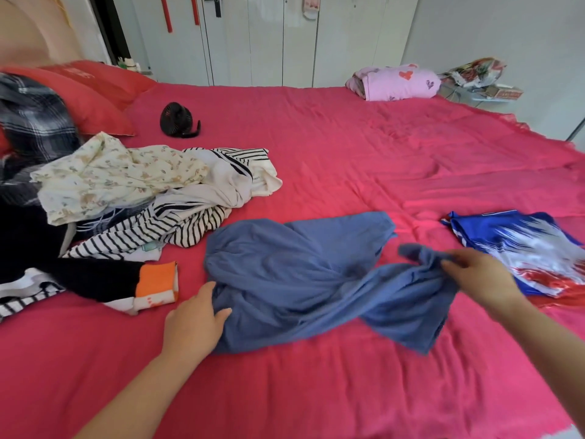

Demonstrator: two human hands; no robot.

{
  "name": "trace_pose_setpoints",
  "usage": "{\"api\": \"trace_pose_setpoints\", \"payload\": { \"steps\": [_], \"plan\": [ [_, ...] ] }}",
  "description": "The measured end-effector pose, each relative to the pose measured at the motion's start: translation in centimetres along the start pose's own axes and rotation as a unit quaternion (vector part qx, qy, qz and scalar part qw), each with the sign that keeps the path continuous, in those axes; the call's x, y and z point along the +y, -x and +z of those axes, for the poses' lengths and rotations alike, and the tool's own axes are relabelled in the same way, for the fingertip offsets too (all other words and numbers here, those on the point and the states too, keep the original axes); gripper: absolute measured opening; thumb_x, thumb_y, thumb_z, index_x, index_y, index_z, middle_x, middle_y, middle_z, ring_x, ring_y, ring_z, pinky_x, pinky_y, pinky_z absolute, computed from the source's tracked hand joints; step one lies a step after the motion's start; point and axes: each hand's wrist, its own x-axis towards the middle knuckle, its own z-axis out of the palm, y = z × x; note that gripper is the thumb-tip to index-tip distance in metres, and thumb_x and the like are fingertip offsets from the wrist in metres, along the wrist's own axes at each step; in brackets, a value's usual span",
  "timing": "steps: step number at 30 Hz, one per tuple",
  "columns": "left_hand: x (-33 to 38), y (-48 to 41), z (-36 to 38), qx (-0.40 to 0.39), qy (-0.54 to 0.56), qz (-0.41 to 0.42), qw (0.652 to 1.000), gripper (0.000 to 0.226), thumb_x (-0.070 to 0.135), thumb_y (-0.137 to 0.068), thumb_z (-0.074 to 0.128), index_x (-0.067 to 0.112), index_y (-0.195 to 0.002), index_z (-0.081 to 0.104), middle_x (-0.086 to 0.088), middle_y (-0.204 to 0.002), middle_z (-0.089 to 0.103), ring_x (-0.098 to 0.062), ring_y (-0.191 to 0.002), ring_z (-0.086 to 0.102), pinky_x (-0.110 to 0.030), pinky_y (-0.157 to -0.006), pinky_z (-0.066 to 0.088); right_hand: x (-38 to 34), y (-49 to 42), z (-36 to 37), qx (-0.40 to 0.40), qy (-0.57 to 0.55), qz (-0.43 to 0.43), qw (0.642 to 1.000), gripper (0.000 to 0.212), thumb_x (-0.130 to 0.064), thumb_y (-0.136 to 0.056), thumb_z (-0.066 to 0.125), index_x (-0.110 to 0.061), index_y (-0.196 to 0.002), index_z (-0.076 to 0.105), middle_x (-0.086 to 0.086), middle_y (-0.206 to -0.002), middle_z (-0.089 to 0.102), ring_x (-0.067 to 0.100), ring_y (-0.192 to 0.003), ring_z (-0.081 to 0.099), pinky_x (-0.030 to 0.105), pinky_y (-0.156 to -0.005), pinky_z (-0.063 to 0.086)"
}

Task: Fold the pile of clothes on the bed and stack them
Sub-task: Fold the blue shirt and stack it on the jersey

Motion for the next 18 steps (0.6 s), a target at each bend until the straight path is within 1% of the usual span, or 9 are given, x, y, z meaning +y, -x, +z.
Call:
{"api": "trace_pose_setpoints", "payload": {
  "steps": [2, 3, 5, 6, 8, 10, 13, 16, 18],
  "plan": [
    [0.0, 0.7, -0.4, 0.009, 0.023, -0.002, 1.0, 0.041, 0.028, -0.09, 0.054, 0.016, -0.127, 0.043, -0.008, -0.116, 0.062, -0.03, -0.108, 0.057, -0.038, -0.082, 0.043, 1.7, 0.0, -2.0, 0.03, -0.058, 0.062, 0.996, 0.023, -0.016, -0.085, 0.062, -0.005, -0.105, 0.068, 0.021, -0.096, 0.068, 0.031, -0.088, 0.063, 0.04, -0.068, 0.045],
    [-0.1, 1.1, -0.6, 0.016, 0.041, -0.006, 0.999, 0.037, 0.025, -0.091, 0.054, 0.015, -0.125, 0.045, -0.009, -0.114, 0.062, -0.031, -0.107, 0.058, -0.038, -0.081, 0.044, 2.5, 0.3, -2.4, 0.035, -0.064, 0.084, 0.994, 0.024, -0.018, -0.085, 0.063, -0.003, -0.102, 0.068, 0.021, -0.092, 0.068, 0.033, -0.086, 0.063, 0.042, -0.068, 0.047],
    [-0.5, 2.0, -0.7, 0.032, 0.065, -0.011, 0.997, 0.033, 0.02, -0.091, 0.053, 0.012, -0.123, 0.048, -0.011, -0.114, 0.062, -0.032, -0.107, 0.057, -0.04, -0.082, 0.045, 3.6, 1.5, -2.5, 0.035, -0.031, 0.106, 0.993, 0.028, -0.022, -0.083, 0.065, 0.0, -0.101, 0.066, 0.023, -0.088, 0.067, 0.037, -0.087, 0.063, 0.042, -0.072, 0.047],
    [-0.7, 2.5, -0.7, 0.039, 0.074, -0.01, 0.996, 0.032, 0.018, -0.091, 0.053, 0.011, -0.122, 0.049, -0.012, -0.115, 0.062, -0.033, -0.108, 0.057, -0.041, -0.083, 0.045, 4.0, 2.3, -2.1, 0.026, -0.011, 0.107, 0.994, 0.034, -0.022, -0.082, 0.068, 0.001, -0.107, 0.063, 0.025, -0.093, 0.066, 0.038, -0.092, 0.061, 0.041, -0.078, 0.045],
    [-0.9, 3.4, -0.7, 0.057, 0.09, -0.011, 0.994, 0.034, 0.014, -0.09, 0.054, 0.008, -0.123, 0.05, -0.014, -0.118, 0.06, -0.034, -0.11, 0.055, -0.043, -0.085, 0.044, 4.2, 4.2, -0.9, -0.014, 0.012, 0.09, 0.996, 0.051, -0.02, -0.077, 0.074, 0.001, -0.12, 0.056, 0.027, -0.109, 0.062, 0.036, -0.104, 0.059, 0.038, -0.085, 0.042],
    [-1.0, 4.1, -0.9, 0.076, 0.095, -0.016, 0.992, 0.037, 0.011, -0.089, 0.054, 0.007, -0.126, 0.05, -0.015, -0.123, 0.059, -0.035, -0.113, 0.054, -0.044, -0.087, 0.043, 4.2, 5.7, 0.5, -0.05, 0.016, 0.053, 0.997, 0.058, -0.014, -0.074, 0.076, -0.001, -0.126, 0.052, 0.026, -0.115, 0.06, 0.034, -0.108, 0.057, 0.037, -0.087, 0.042],
    [-1.2, 4.6, -1.7, 0.107, 0.097, -0.015, 0.989, 0.04, 0.006, -0.087, 0.054, 0.006, -0.127, 0.051, -0.017, -0.126, 0.057, -0.036, -0.113, 0.054, -0.045, -0.087, 0.042, 4.0, 6.4, 1.8, -0.052, 0.028, -0.009, 0.998, 0.056, -0.003, -0.078, 0.067, -0.006, -0.13, 0.05, 0.026, -0.119, 0.056, 0.036, -0.113, 0.051, 0.037, -0.093, 0.039],
    [-2.0, 4.9, -2.8, 0.124, 0.07, -0.047, 0.989, 0.041, 0.005, -0.081, 0.054, 0.009, -0.122, 0.053, -0.018, -0.115, 0.062, -0.037, -0.102, 0.058, -0.043, -0.08, 0.043, 3.1, 5.9, 2.3, -0.039, 0.059, -0.06, 0.996, 0.051, 0.003, -0.08, 0.056, -0.008, -0.13, 0.052, 0.026, -0.121, 0.054, 0.039, -0.111, 0.052, 0.039, -0.094, 0.037],
    [-2.4, 5.2, -3.1, 0.115, 0.036, -0.06, 0.991, 0.042, 0.005, -0.076, 0.057, 0.009, -0.117, 0.056, -0.018, -0.109, 0.062, -0.037, -0.1, 0.058, -0.042, -0.078, 0.043, 2.3, 5.4, 2.9, -0.049, 0.108, -0.089, 0.989, 0.052, -0.001, -0.083, 0.053, -0.015, -0.133, 0.05, 0.02, -0.128, 0.052, 0.037, -0.114, 0.05, 0.039, -0.096, 0.038]
  ]
}}
